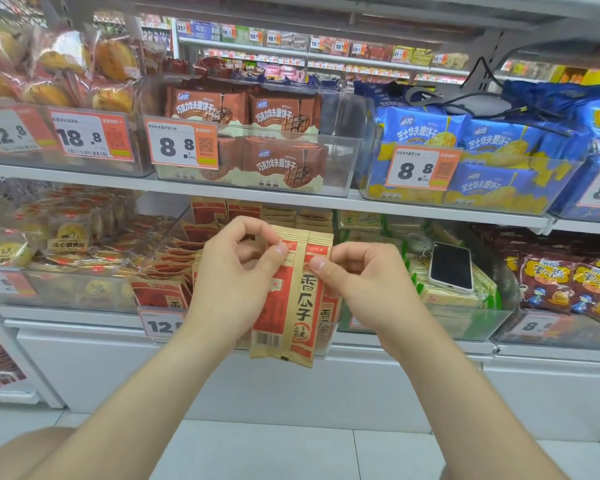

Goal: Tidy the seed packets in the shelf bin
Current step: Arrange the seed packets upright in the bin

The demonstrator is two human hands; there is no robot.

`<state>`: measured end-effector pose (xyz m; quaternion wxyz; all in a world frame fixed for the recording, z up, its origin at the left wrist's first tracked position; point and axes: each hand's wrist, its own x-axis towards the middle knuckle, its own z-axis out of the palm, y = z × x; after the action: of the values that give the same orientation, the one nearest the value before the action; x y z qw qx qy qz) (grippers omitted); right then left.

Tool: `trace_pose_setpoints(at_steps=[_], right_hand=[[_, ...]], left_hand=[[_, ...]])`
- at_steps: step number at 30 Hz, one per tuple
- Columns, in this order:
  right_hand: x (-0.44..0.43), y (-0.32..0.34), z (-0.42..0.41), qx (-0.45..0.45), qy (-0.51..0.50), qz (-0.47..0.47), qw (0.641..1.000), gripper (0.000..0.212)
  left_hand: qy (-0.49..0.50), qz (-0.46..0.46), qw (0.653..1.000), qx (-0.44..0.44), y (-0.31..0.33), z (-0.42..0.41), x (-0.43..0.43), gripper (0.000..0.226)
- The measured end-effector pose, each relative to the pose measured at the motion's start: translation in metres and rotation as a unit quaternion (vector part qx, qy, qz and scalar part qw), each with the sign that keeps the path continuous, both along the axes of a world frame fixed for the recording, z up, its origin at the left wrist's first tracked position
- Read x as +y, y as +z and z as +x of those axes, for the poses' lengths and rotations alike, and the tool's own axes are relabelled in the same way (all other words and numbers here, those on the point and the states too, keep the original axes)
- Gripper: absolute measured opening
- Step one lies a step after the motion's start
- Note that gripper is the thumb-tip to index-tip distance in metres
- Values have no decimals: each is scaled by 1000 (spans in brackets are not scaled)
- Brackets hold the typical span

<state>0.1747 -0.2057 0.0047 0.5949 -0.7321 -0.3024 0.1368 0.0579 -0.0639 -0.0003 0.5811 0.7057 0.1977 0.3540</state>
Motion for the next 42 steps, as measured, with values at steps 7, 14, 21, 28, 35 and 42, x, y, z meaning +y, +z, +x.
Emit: trace_pose_setpoints(at_steps=[7,14,21,28,35,42], right_hand=[[7,-1,-6,-46,-34,42,997,25],[12,-6,-12,-138,-13,61,989,22],[8,-9,-17,-275,-71,88,955,33],[8,-8,-14,-243,-64,86,964,30],[6,-3,-11,-95,51,-84,991,5],[8,1,-14,2,12,-7,1000,18]], left_hand=[[-4,88,993,80,-4,-3,-3,35],[-26,32,998,54,-3,0,-2,14],[-129,-107,984,64,3,-2,-1,10],[-122,-109,985,54,5,-4,-2,10],[47,-132,990,-16,0,-1,9,11],[-11,-122,992,-4,7,-3,18,33]])
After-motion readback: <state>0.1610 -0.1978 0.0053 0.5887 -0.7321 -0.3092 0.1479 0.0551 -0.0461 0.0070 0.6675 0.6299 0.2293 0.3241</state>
